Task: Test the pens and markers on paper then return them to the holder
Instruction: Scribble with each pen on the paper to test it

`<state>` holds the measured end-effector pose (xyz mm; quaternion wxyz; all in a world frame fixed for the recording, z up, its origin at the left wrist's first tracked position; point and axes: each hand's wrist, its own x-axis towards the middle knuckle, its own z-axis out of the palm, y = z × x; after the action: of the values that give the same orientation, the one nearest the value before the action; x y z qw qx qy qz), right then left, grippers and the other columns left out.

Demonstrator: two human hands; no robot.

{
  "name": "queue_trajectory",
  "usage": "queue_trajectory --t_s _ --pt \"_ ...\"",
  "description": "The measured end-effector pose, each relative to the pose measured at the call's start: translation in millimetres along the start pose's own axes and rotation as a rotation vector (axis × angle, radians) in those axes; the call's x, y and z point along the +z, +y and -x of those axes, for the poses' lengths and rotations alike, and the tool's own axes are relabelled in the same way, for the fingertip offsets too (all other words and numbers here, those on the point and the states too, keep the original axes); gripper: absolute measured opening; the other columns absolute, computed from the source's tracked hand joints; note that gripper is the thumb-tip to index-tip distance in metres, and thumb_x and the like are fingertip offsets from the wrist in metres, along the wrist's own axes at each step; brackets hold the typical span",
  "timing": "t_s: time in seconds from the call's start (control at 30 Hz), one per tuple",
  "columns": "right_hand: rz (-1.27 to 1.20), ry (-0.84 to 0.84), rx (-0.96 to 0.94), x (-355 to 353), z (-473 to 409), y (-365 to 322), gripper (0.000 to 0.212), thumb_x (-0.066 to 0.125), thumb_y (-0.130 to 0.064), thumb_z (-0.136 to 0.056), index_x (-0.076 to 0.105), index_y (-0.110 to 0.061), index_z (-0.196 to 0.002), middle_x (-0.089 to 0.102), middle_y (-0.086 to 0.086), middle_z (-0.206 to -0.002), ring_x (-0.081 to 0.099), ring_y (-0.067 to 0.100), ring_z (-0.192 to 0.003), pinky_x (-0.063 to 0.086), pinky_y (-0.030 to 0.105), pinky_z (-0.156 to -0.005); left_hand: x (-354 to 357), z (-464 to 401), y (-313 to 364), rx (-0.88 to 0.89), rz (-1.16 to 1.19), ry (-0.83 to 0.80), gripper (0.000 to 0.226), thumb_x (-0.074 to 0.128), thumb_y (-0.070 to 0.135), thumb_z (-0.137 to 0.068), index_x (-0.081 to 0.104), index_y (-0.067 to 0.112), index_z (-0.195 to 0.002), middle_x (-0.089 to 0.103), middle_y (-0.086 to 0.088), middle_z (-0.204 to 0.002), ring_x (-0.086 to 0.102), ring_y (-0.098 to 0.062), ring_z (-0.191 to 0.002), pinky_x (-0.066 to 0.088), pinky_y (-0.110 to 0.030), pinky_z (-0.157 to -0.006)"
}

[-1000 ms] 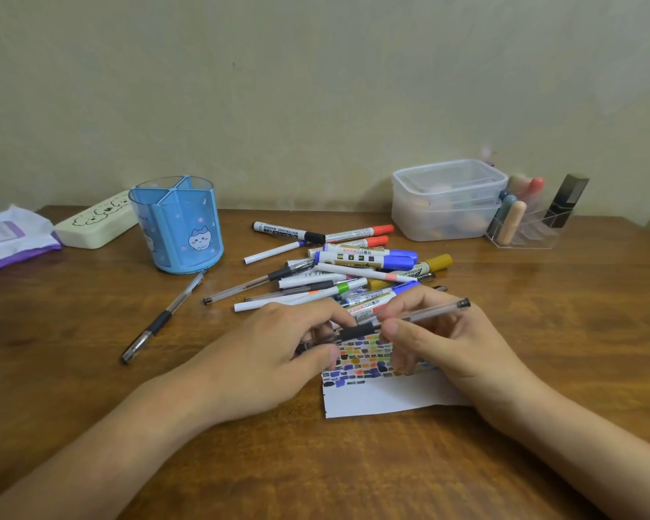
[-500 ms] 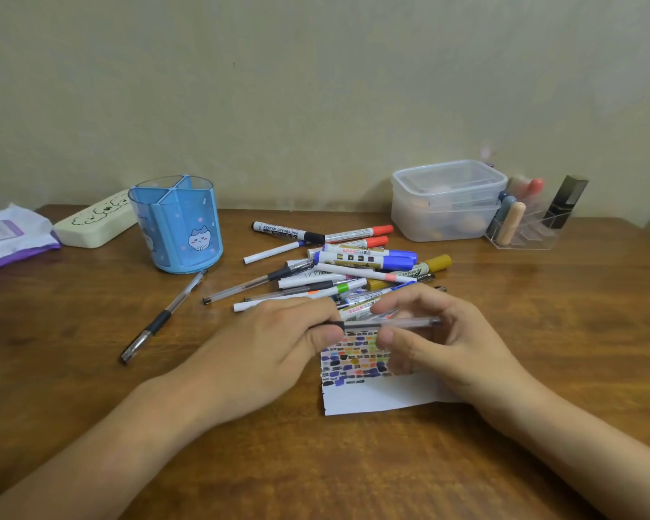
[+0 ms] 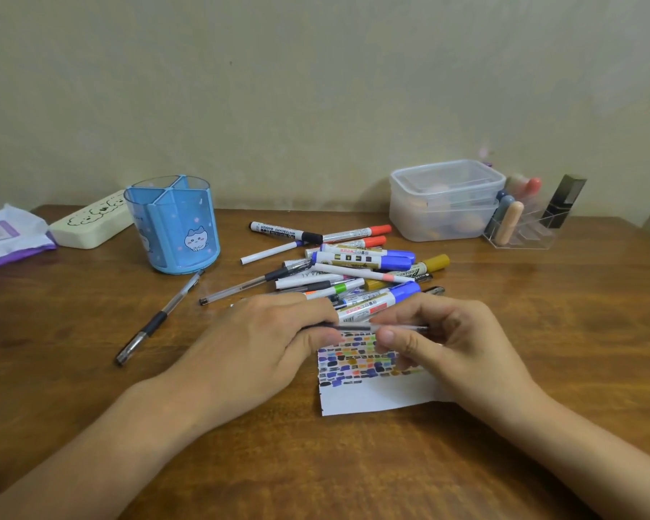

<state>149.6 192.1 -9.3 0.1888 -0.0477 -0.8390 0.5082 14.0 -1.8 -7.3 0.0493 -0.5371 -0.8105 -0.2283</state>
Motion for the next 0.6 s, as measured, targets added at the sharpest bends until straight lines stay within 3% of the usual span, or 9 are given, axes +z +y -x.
queue_trajectory --t_s 0.23,0.43,0.6 --pt "-0.071 0.016 -0.030 0.4 0.9 -2.6 0.013 0.072 -0.029 -0.082 0.077 -0.018 -0.086 0.075 0.000 -0.073 0.068 0.008 -0.059 0.052 0.018 -0.056 -1.0 0.6 4.1 0.005 0.018 0.050 0.046 0.025 0.063 -0.092 0.060 0.035 -0.102 0.066 0.017 -0.094 0.059 -0.004 -0.090 0.051 -0.034 -0.071" --pt "-0.029 0.013 -0.057 0.3 0.3 1.1 0.014 0.070 -0.036 -0.083 0.075 -0.024 -0.082 0.073 0.002 -0.067 0.068 0.013 -0.057 0.053 0.020 -0.058 -3.5 -0.4 3.2 -0.005 0.039 0.011 0.043 0.029 0.061 -0.099 0.063 0.034 -0.101 0.064 0.019 -0.091 0.056 -0.001 -0.092 0.048 -0.029 -0.072" --pt "0.050 -0.014 -0.094 1.6 -0.5 5.4 0.011 0.069 -0.040 -0.082 0.073 -0.031 -0.082 0.074 -0.006 -0.072 0.068 0.010 -0.059 0.053 0.019 -0.059 -10.4 0.3 -0.6 0.075 -0.054 -0.039 0.043 0.037 0.064 -0.091 0.068 0.040 -0.109 0.051 0.021 -0.094 0.051 0.000 -0.091 0.046 -0.025 -0.069"
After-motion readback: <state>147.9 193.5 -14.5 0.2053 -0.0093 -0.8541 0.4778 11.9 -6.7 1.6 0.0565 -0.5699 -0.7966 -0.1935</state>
